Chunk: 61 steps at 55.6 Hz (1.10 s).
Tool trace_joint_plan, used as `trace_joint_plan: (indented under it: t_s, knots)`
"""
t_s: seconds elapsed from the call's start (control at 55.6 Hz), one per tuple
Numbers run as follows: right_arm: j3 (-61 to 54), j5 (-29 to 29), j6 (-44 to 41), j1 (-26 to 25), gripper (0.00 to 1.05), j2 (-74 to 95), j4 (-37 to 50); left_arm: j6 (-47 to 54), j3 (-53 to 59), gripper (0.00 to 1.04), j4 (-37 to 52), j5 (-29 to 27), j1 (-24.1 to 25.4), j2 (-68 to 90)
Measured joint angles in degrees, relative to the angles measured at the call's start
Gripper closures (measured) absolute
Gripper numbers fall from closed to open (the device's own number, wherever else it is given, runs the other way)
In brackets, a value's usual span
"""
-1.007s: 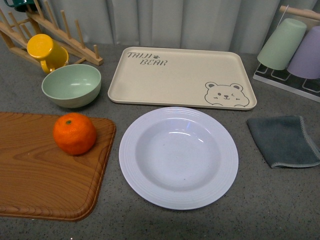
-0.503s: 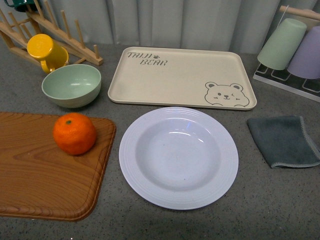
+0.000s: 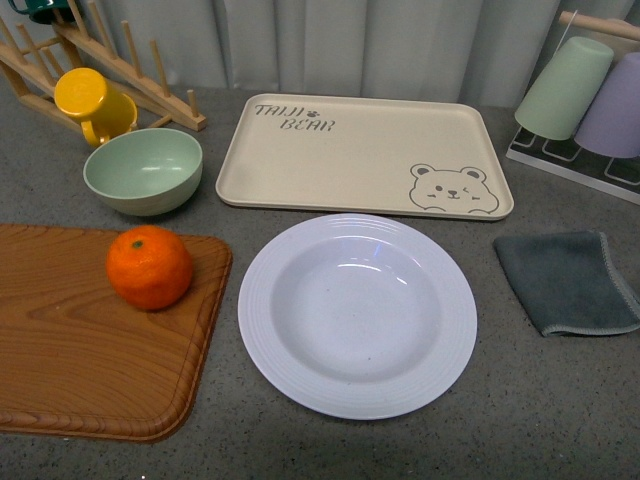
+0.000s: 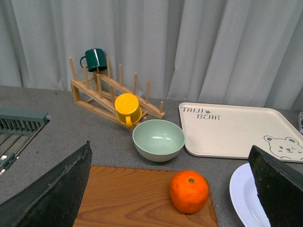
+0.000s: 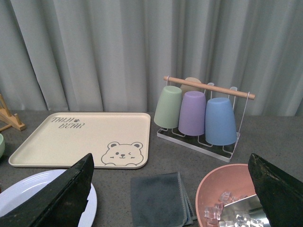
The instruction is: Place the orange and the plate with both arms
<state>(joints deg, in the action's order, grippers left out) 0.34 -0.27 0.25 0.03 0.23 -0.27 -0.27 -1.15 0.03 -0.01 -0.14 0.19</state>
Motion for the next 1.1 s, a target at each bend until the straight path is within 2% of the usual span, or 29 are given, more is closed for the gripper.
trace_joint_plan:
  t_s: [0.198, 0.306, 0.485, 0.521, 0.575, 0.665, 0.701, 0.827, 1.097]
  knots:
    - [0.0, 0.0, 0.0, 0.0, 0.09, 0.0, 0.0, -0.02, 0.0, 0.06, 0.0, -0.07, -0.02, 0.0]
    - [0.0, 0.02, 0.0, 0.0, 0.09, -0.02, 0.0, -4.59, -0.61, 0.06, -6.01, -9.62, -2.49, 2.75]
    - [0.0, 0.13, 0.0, 0.0, 0.09, -0.02, 0.0, -6.67, -1.95, 0.06, -8.83, -5.77, -1.81, 6.58]
    - [0.0, 0.15, 0.0, 0.0, 0.09, -0.02, 0.0, -7.08, -1.95, 0.06, -5.16, -3.82, -1.7, 9.64]
    - [0.0, 0.17, 0.0, 0.0, 0.09, -0.02, 0.0, -8.2, -3.04, 0.06, 5.35, -0.5, -1.44, 19.89]
    - [0.0, 0.2, -0.02, 0.0, 0.09, -0.02, 0.0, -10.38, -8.72, 0.06, 21.97, -3.13, -6.47, 42.6]
    - [0.0, 0.15, -0.02, 0.0, 0.09, -0.02, 0.0, -10.58, -11.06, 0.06, 25.18, -4.04, -8.31, 49.07]
    - [0.0, 0.15, -0.02, 0.0, 0.09, -0.02, 0.0, -11.3, -17.64, 0.06, 28.09, -4.26, -12.48, 65.48]
    - [0.0, 0.15, -0.02, 0.0, 0.09, -0.02, 0.0, -11.61, -28.24, 0.06, 31.67, -1.6, -15.15, 88.87]
